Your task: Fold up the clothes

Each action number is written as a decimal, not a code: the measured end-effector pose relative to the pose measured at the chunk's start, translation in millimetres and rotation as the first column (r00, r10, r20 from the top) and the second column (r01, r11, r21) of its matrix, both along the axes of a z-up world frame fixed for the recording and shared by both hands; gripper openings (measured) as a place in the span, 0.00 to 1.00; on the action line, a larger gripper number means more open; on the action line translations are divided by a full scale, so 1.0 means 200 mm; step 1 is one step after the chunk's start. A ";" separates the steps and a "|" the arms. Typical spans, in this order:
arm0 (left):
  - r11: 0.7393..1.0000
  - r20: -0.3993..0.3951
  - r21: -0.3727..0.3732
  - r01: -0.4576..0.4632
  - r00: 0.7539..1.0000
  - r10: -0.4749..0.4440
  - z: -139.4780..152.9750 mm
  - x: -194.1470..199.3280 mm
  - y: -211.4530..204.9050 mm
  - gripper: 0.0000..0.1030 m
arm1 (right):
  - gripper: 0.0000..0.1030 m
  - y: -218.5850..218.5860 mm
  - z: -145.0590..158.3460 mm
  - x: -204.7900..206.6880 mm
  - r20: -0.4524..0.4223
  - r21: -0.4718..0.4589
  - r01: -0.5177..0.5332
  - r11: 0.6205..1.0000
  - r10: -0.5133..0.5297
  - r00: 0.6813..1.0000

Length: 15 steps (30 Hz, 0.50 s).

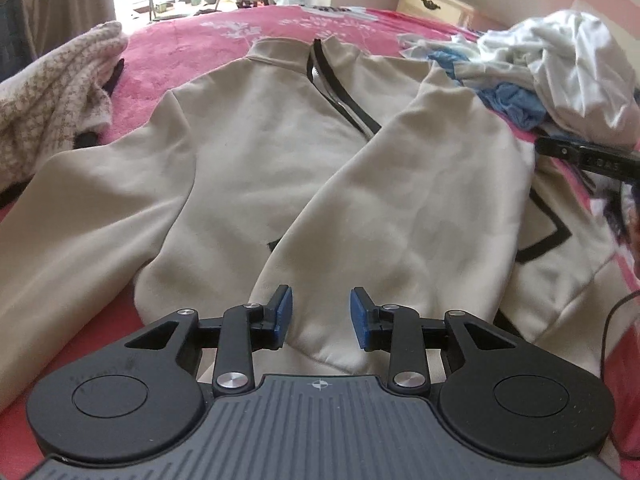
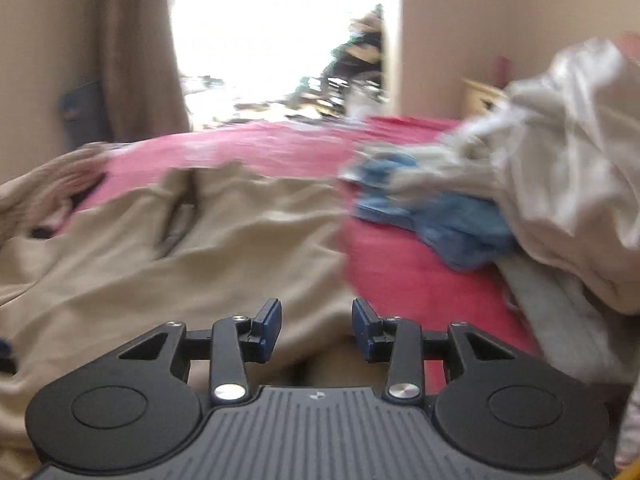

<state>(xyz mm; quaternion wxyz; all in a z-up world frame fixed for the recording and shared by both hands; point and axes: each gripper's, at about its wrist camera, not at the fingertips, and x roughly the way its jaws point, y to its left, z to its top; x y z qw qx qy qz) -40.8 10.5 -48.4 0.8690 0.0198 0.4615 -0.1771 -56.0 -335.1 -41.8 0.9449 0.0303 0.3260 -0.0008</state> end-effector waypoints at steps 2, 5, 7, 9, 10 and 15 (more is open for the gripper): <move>1.000 -0.007 -0.001 -0.002 1.000 0.002 -0.01 0.01 -0.01 0.31 | 0.42 -0.03 -0.02 0.00 -0.004 -0.015 0.018 1.000 -0.019 1.000; 1.000 -0.009 0.006 0.003 1.000 -0.002 -0.03 0.01 -0.03 0.31 | 0.53 -0.02 -0.07 0.00 -0.010 -0.077 0.016 0.997 -0.017 1.000; 1.000 -0.010 0.007 0.002 1.000 -0.002 -0.03 0.01 -0.03 0.31 | 0.53 -0.01 -0.12 0.01 -0.025 -0.140 -0.002 0.990 -0.001 1.000; 1.000 -0.014 0.004 -0.002 1.000 0.002 -0.04 0.02 -0.03 0.31 | 0.53 0.00 -0.17 0.03 -0.046 -0.184 -0.009 0.983 0.001 0.999; 1.000 -0.016 0.002 -0.005 1.000 0.005 -0.05 0.02 -0.03 0.31 | 0.53 0.00 -0.19 0.03 -0.055 -0.196 -0.010 0.981 -0.001 0.998; 1.000 -0.012 0.002 -0.011 1.000 0.011 -0.06 0.02 -0.03 0.32 | 0.53 0.00 -0.19 0.07 -0.044 -0.195 -0.020 0.981 0.011 0.999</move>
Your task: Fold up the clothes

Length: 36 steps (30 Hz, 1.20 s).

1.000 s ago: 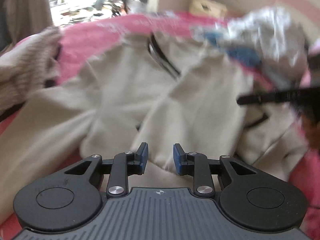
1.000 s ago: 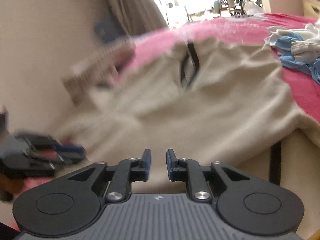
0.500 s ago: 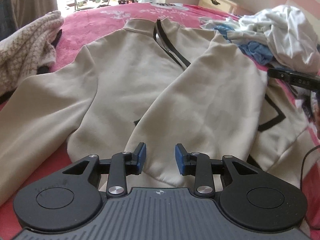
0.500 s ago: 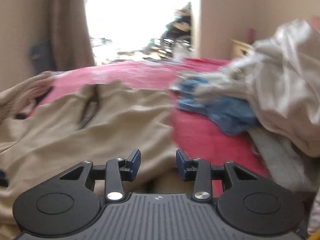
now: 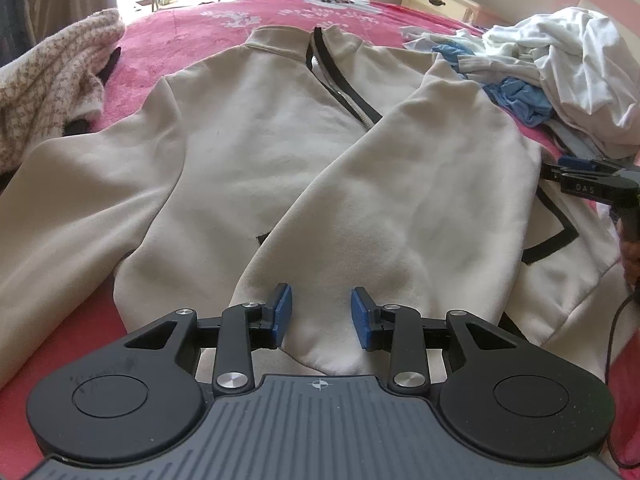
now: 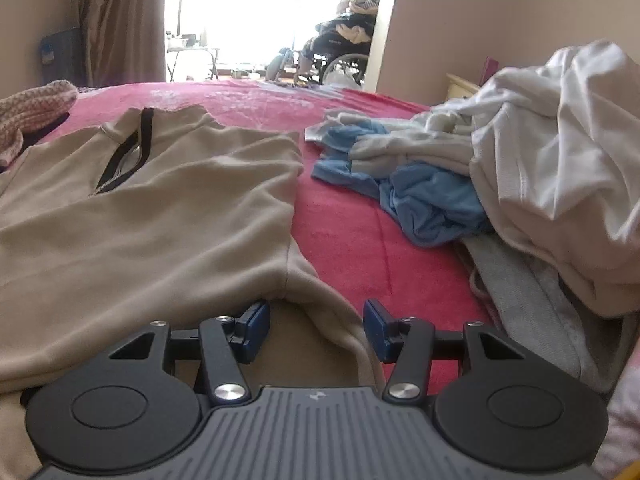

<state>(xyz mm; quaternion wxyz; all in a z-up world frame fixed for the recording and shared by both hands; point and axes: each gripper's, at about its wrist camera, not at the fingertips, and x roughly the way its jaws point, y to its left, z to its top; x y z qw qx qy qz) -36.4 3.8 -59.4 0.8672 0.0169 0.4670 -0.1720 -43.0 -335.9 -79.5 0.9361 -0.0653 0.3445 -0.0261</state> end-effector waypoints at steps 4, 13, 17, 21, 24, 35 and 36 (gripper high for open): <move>1.000 0.010 -0.002 -0.004 1.000 0.004 0.00 0.00 -0.01 0.32 | 0.53 0.01 -0.01 0.06 0.011 -0.027 -0.035 0.999 0.035 0.999; 1.000 0.024 -0.017 -0.007 1.000 0.008 -0.01 0.02 0.00 0.32 | 0.46 0.09 -0.07 0.06 -0.027 -0.136 -0.150 0.979 0.147 0.989; 1.000 0.036 -0.016 -0.002 0.999 0.002 -0.01 0.03 -0.01 0.32 | 0.35 0.08 -0.06 0.07 0.021 -0.152 -0.157 0.976 0.163 0.986; 1.000 0.043 -0.024 -0.004 0.999 0.005 -0.01 0.04 -0.02 0.32 | 0.26 -0.10 -0.01 0.06 0.080 0.100 -0.021 0.995 0.013 0.997; 0.999 0.043 -0.038 0.002 0.999 -0.001 -0.01 0.03 -0.01 0.32 | 0.25 -0.23 -0.02 0.05 0.077 0.261 0.068 0.963 -0.091 0.993; 0.998 0.060 -0.032 0.052 0.997 -0.050 -0.03 0.01 -0.05 0.33 | 0.48 -0.33 -0.12 0.07 -0.015 0.266 0.117 0.957 -0.117 0.993; 0.998 0.060 -0.032 0.053 0.997 -0.051 -0.03 0.01 -0.04 0.33 | 0.55 -0.32 -0.11 0.06 -0.025 0.227 0.110 0.968 -0.108 0.994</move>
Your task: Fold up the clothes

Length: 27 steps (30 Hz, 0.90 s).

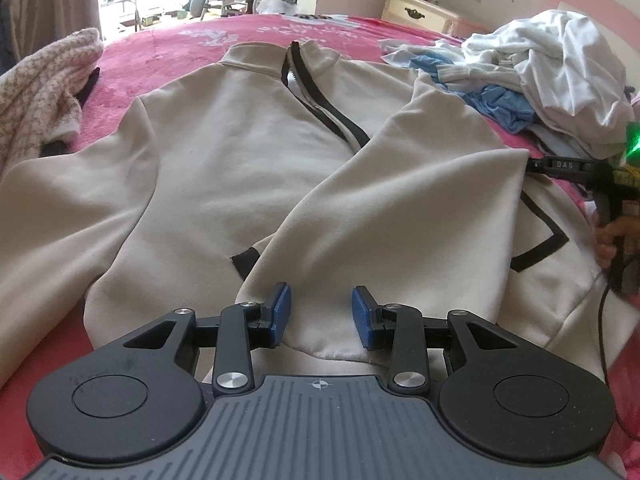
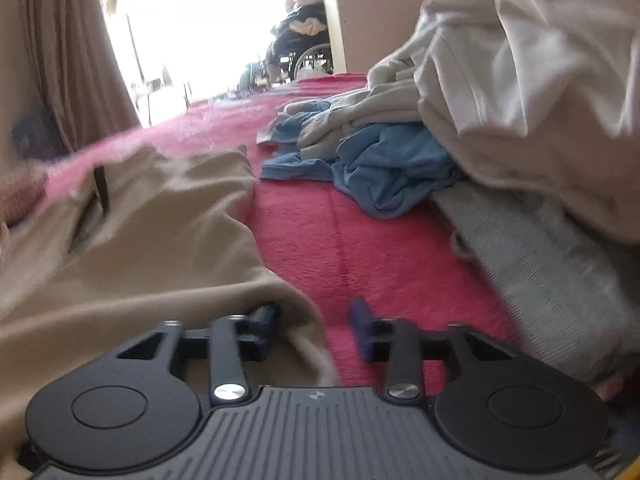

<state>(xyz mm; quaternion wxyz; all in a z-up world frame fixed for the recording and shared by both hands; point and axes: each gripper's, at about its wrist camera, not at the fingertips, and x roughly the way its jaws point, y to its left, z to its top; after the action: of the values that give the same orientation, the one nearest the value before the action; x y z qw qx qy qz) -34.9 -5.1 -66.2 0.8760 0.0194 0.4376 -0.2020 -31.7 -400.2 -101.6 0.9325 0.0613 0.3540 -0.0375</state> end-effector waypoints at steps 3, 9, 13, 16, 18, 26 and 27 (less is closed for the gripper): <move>1.000 -0.008 -0.011 0.001 1.000 -0.001 0.00 0.01 0.01 0.34 | 0.55 -0.02 0.03 -0.05 -0.034 -0.057 0.004 0.998 -0.006 0.999; 0.999 -0.017 -0.032 0.006 1.000 -0.007 0.00 0.02 0.02 0.35 | 0.38 0.03 0.22 -0.10 0.036 -0.092 -0.001 0.996 0.004 0.999; 0.999 -0.016 -0.033 0.013 1.000 -0.014 0.00 0.02 0.02 0.36 | 0.35 0.20 0.31 -0.04 0.113 -0.072 -0.158 0.985 0.165 0.980; 0.999 -0.014 -0.030 0.018 1.000 -0.018 0.00 0.02 0.02 0.36 | 0.32 0.31 0.24 0.02 0.073 -0.102 -0.266 0.958 0.274 0.959; 0.999 -0.016 -0.032 0.017 1.000 -0.017 0.01 0.02 0.02 0.36 | 0.29 0.27 0.07 0.04 -0.057 -0.075 -0.283 0.956 0.279 0.959; 0.995 0.031 -0.095 0.035 0.999 -0.032 0.13 0.07 0.04 0.36 | 0.29 0.20 0.20 0.02 -0.007 0.003 -0.279 0.960 0.279 0.960; 0.994 0.036 -0.101 0.045 0.998 -0.042 0.13 0.08 0.02 0.36 | 0.29 0.20 0.23 0.05 0.016 0.019 -0.279 0.960 0.279 0.960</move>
<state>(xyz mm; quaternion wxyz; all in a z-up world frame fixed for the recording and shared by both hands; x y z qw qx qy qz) -18.2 -1.6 -39.2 0.8786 -0.0122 0.4112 -0.2427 -22.0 -359.8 -55.4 0.9302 0.0208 0.3531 0.0982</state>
